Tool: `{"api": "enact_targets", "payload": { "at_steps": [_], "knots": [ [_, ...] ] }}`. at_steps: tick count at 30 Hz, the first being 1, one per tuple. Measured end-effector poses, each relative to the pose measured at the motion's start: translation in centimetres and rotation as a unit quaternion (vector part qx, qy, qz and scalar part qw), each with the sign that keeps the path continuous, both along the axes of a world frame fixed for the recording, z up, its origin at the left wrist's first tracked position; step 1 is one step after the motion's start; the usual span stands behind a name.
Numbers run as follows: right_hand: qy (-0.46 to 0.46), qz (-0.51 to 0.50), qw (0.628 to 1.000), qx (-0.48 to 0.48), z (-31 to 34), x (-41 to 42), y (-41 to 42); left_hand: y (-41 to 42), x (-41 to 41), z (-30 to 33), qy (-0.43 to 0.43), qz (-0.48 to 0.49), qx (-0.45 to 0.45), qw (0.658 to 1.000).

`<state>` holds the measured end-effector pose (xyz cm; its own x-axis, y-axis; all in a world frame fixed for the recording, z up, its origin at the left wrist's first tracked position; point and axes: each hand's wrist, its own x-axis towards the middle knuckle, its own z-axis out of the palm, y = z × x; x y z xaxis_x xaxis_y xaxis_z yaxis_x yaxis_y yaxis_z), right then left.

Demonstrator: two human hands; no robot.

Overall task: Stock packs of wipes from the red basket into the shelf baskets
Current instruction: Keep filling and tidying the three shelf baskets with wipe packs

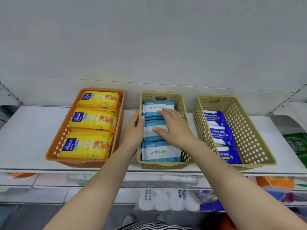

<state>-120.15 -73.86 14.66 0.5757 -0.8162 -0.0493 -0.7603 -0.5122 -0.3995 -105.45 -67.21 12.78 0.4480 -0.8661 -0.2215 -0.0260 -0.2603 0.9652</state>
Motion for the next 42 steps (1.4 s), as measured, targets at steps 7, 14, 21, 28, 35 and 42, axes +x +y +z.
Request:
{"api": "enact_targets", "payload": {
  "at_steps": [7, 14, 21, 28, 35, 42],
  "knots": [
    [0.184, 0.075, 0.98, 0.019, -3.9, 1.6, 0.7, -0.2, 0.2, -0.5, -0.009, -0.003, 0.006, 1.0],
    [0.071, 0.004, 0.997, -0.01, -3.0, 2.1, 0.2, -0.3, 0.1, -0.4, -0.011, -0.006, -0.005, 1.0],
    [0.098, -0.008, 0.995, -0.033, -2.9, 3.1, -3.7, -0.3, -0.1, -0.3, -0.015, -0.001, -0.003, 1.0],
    [0.14, 0.012, 0.99, -0.016, -4.7, 2.7, -4.5, -0.6, 0.0, -0.3, -0.021, 0.004, 0.002, 1.0],
    [0.121, 0.016, 0.992, 0.023, -2.5, 3.0, -5.2, -0.7, 0.0, 0.6, -0.087, -0.007, 0.034, 0.996],
    [0.12, 0.079, 0.99, 0.007, 6.5, 3.5, -7.5, 0.3, 2.8, 6.3, -0.256, 0.031, 0.023, 0.966]
  ]
}}
